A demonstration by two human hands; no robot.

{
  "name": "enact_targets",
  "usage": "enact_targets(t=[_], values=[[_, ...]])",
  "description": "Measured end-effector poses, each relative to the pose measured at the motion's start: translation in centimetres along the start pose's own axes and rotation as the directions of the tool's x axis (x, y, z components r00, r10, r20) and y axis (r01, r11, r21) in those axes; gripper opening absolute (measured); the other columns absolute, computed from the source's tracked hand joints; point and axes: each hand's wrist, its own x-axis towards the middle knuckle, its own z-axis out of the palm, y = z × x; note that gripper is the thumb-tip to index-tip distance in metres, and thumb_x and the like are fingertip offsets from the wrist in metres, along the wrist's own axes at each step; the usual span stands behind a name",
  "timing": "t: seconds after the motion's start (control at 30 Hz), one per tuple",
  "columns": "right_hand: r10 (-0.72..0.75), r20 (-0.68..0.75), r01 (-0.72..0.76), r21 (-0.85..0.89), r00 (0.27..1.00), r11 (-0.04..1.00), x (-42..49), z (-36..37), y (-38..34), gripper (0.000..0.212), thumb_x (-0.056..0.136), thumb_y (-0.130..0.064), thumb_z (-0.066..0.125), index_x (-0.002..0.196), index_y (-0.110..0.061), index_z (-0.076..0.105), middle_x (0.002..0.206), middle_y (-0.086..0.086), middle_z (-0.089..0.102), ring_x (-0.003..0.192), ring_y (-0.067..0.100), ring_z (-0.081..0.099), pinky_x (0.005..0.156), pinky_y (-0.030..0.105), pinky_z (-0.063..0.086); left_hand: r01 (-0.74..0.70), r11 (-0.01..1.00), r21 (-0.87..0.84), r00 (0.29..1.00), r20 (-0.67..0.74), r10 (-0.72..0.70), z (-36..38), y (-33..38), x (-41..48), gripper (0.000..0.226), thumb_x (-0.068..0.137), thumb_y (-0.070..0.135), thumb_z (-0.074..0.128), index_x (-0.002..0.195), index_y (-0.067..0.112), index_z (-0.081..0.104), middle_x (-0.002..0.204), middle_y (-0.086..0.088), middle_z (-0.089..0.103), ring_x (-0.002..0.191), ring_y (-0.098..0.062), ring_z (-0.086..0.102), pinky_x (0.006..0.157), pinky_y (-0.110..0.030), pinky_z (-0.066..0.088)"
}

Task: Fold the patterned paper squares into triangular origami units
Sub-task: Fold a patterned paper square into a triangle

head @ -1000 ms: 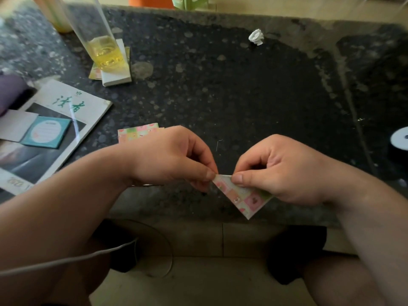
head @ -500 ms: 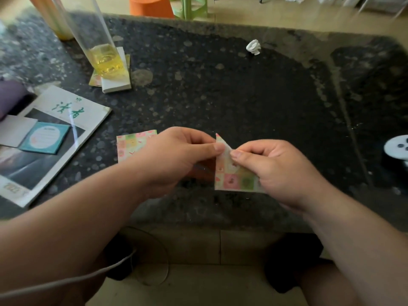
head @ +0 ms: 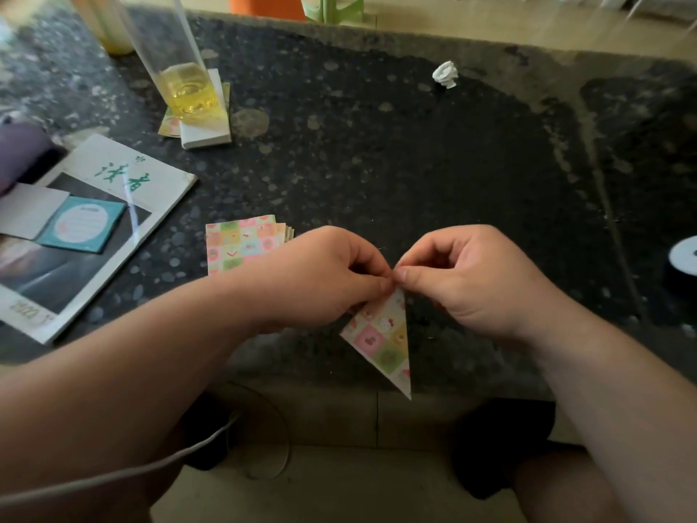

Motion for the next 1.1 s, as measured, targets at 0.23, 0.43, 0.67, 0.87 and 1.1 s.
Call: enact_targets(t=[0.23,0.43,0.67,0.87,1.1], values=[[0.052,0.110,-0.053,0.005,0.993,0.999,-0.2,-0.1,-0.7,0.013,0.089,-0.012,0.074,0.076,-0.016,0.076,0.068,0.000,0.074,0.055,0.007,0.065,0.051,0.020,0.048,-0.038,0.998,0.046,0.999,-0.023,0.039,0.3,-0.5,0.0,0.013,0.094,0.027,0.069,0.084,0.029,0.077,0.079,0.011,0.075,0.070,-0.002,0.068,0.065,-0.020,0.055],[0.126,0.191,-0.151,0.119,0.973,0.981,-0.6,-1.0,-1.2,0.013,0.091,-0.001,0.068,0.079,-0.002,0.073,0.069,0.014,0.073,0.053,0.020,0.068,0.046,0.025,0.051,-0.077,0.995,-0.067,0.995,0.056,0.081,-0.2,-0.8,-0.3,0.013,0.097,0.017,0.066,0.091,0.022,0.077,0.082,0.001,0.075,0.067,-0.007,0.067,0.067,-0.030,0.058],[0.209,0.158,-0.242,0.229,0.965,0.943,-0.6,-1.8,-1.0,0.017,0.090,0.001,0.066,0.073,-0.001,0.068,0.063,0.014,0.068,0.046,0.018,0.061,0.040,0.024,0.046,-0.074,0.995,-0.066,0.996,0.051,0.078,-1.5,-1.6,-0.2,0.013,0.096,0.018,0.067,0.089,0.022,0.077,0.085,0.000,0.077,0.085,-0.023,0.072,0.080,-0.042,0.059],[0.244,0.101,-0.264,0.304,0.964,0.916,-0.7,-3.7,-0.3,0.018,0.090,0.006,0.061,0.073,0.002,0.064,0.057,0.014,0.063,0.040,0.015,0.056,0.034,0.021,0.042,-0.018,1.000,0.018,1.000,0.005,0.017,-2.9,-2.3,-0.6,0.016,0.097,0.013,0.063,0.088,0.020,0.075,0.080,-0.003,0.074,0.075,-0.015,0.067,0.078,-0.033,0.057],[0.272,0.106,-0.292,0.348,0.957,0.891,-0.1,-2.6,0.0,0.014,0.093,0.004,0.062,0.082,0.005,0.069,0.064,0.016,0.070,0.046,0.018,0.063,0.039,0.023,0.049,0.103,0.770,-0.630,0.995,0.079,-0.069,-0.7,-2.1,0.2,0.055,0.085,0.048,0.065,0.117,0.004,0.066,0.109,-0.015,0.075,0.100,-0.030,0.072,0.091,-0.048,0.056]])
